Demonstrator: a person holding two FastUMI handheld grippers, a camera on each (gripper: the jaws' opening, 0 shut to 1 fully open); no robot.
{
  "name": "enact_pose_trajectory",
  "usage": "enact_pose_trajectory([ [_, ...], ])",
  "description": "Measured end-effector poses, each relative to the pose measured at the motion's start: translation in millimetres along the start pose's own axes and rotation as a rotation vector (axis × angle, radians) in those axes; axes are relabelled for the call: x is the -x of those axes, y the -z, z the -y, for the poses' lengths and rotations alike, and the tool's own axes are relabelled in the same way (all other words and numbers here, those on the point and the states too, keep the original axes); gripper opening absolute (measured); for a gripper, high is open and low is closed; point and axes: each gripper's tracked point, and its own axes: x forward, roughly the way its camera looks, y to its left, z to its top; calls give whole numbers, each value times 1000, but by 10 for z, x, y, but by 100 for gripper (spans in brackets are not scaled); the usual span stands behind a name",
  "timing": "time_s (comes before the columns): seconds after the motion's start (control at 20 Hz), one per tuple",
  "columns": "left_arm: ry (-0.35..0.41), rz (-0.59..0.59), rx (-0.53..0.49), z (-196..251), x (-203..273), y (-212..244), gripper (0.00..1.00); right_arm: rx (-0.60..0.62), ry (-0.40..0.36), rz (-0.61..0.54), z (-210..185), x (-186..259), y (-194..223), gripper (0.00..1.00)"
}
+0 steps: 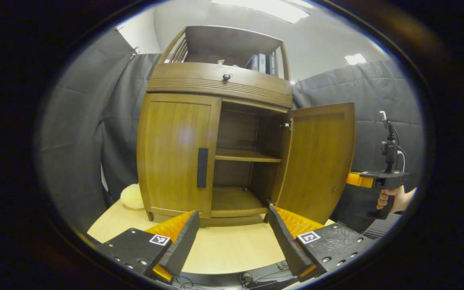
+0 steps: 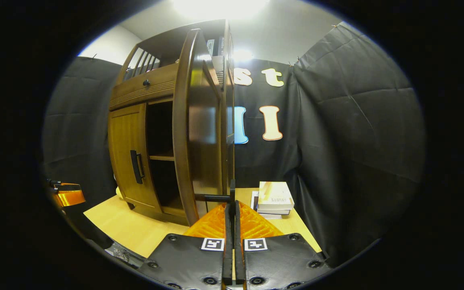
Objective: Open the right door of the double-door shoe cabinet with the right hand, and open the left door with the left hand.
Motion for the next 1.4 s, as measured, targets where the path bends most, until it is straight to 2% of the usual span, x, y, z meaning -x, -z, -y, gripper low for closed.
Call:
enact_pose_trajectory([
  [0.1,-6,2,3,-19,26,6,100,-1,7,-6,-2,98,-11,0],
  [0.25,-16,-1,11,-61,61,35,100,-43,15,-17,-31,274,-106,4],
  [0.35,-29,-7,8,-110,74,69,100,-65,13,0,-98,384,-267,4],
  [0.4,-36,-8,6,-132,92,92,100,-70,5,16,-144,440,-371,0],
  [0.5,-55,-9,10,-203,98,106,100,-85,0,43,-258,503,-562,2],
  [0.55,-62,-9,20,-245,89,95,100,-93,-14,57,-356,523,-659,2],
  [0.6,-67,-8,36,-271,79,84,100,-92,-31,65,-479,531,-759,8],
  [0.75,-88,14,71,-413,-22,-90,100,-96,-114,122,-931,526,-1113,2],
  [0.8,-89,28,70,-439,-65,-174,100,-96,-132,134,-1030,471,-1128,8],
  [0.85,-86,38,62,-476,-118,-253,100,-100,-146,139,-1138,403,-1151,0],
  [0.9,-92,48,49,-515,-173,-308,100,-91,-145,140,-1210,317,-1140,0],
  [0.95,-97,59,39,-575,-240,-379,100,-89,-134,140,-1257,220,-1142,2],
  [1.0,-97,67,35,-613,-305,-424,100,-90,-135,143,-1318,152,-1145,9],
  [1.05,-97,74,32,-653,-382,-474,100,-83,-139,151,-1380,74,-1165,2],
  [1.1,-100,77,29,-695,-459,-502,94,-66,-141,161,-1425,-7,-1183,2],
  [1.15,-105,77,25,-748,-550,-533,100,-46,-133,174,-1429,-99,-1226,0],
  [1.2,-115,71,21,-798,-640,-564,100,-35,-115,174,-1409,-199,-1219,3],
  [1.4,-121,59,16,-932,-1047,-659,100,-53,-85,113,-1443,-590,-1018,0],
])
